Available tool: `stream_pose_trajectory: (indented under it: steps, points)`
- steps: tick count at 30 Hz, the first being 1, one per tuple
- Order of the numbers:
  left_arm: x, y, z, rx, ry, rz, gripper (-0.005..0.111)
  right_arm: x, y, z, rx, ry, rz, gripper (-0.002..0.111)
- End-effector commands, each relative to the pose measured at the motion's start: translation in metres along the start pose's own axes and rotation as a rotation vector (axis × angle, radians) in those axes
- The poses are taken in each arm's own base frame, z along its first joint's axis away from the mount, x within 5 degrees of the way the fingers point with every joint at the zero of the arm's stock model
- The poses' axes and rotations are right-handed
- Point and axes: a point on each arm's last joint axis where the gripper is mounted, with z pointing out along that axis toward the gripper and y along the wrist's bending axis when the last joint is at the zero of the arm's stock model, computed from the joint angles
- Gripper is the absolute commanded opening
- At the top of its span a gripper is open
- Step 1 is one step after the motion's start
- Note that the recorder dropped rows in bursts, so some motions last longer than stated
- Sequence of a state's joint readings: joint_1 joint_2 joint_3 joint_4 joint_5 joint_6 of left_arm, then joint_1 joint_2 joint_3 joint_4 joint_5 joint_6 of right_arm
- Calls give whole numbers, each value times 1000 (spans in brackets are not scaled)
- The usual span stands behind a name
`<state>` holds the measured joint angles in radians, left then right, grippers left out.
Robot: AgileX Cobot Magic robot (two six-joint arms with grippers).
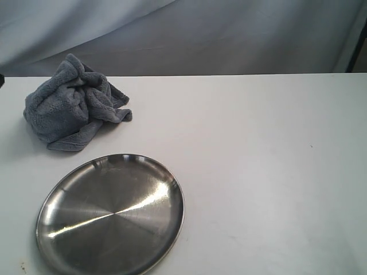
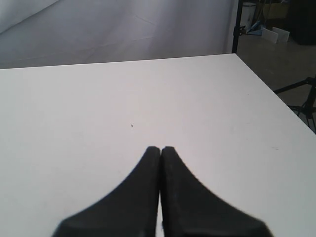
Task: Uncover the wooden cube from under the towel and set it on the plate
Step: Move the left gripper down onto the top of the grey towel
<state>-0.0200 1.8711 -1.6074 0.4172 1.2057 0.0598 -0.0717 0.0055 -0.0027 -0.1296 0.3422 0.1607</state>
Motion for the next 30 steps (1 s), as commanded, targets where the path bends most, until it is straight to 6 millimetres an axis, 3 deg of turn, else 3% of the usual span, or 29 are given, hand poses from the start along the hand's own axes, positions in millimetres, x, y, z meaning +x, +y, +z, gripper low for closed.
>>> stream_pose_trajectory:
  steps: [1,4,9,12,22,30]
  points:
    - [10,-25,14,329,38,26,0,1,0,0,7,-4,8,0]
    - [9,-37,12,431,-3,157,0,1,0,0,7,-4,8,0]
    - [7,-42,9,500,-29,161,0,1,0,0,7,-4,8,0]
    - [6,-42,10,495,-45,164,0,1,0,0,7,-4,8,0]
    - [-23,-33,9,368,-360,120,0,1,0,0,7,-4,8,0]
    - [-28,-30,8,344,-415,105,1,1,0,0,7,-4,8,0]
